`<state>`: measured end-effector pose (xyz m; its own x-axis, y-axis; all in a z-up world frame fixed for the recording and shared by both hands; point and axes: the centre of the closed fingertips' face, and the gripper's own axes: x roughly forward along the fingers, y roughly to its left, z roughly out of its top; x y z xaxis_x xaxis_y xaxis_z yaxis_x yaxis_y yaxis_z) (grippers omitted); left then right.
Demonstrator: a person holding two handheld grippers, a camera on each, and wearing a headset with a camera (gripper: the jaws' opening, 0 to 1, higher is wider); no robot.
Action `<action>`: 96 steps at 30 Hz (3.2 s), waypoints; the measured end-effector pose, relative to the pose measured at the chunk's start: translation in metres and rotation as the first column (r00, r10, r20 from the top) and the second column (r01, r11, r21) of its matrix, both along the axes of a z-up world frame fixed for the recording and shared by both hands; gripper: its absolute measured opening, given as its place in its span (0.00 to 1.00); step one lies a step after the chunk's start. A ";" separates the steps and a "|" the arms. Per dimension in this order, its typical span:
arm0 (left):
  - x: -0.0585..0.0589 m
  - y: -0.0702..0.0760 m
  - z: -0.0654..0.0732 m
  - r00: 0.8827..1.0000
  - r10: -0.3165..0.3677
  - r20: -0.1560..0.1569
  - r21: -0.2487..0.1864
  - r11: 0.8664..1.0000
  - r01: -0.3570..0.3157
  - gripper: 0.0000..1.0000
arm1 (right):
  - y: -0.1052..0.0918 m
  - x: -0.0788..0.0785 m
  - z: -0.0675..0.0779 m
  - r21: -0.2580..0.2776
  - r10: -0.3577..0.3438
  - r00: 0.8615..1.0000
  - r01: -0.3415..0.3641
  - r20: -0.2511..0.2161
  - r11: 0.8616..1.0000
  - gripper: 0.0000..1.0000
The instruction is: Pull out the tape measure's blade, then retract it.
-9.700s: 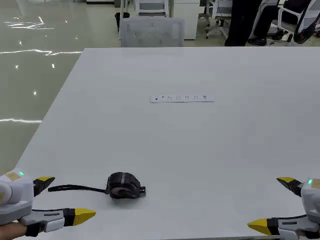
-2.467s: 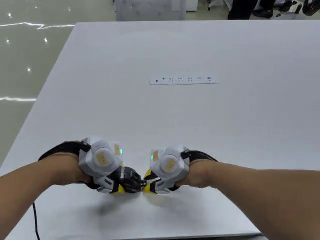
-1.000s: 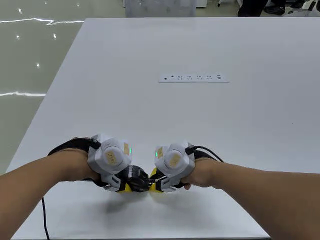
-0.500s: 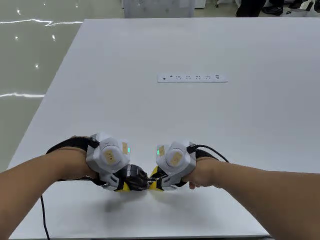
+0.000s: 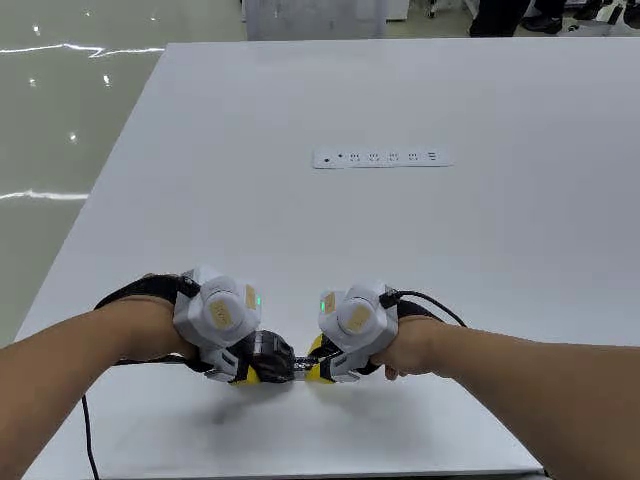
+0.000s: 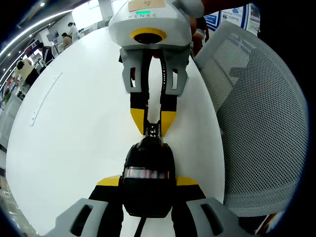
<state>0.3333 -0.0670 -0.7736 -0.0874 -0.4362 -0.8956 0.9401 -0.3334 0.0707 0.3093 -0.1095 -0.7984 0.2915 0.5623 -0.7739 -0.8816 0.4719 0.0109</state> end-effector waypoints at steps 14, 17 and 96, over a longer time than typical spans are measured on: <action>0.000 0.000 0.000 1.000 0.003 0.001 -0.007 1.000 -0.003 0.34 | -0.006 -0.003 -0.001 0.001 -0.013 1.000 0.013 -0.010 1.000 0.13; 0.000 0.000 -0.001 1.000 0.003 0.002 -0.007 1.000 -0.003 0.34 | -0.009 -0.004 -0.001 0.000 -0.018 1.000 0.018 -0.013 1.000 0.13; 0.000 -0.001 0.000 0.999 0.051 -0.018 -0.025 0.998 -0.052 0.34 | -0.070 -0.030 0.000 -0.024 -0.080 0.996 0.079 -0.042 0.997 0.13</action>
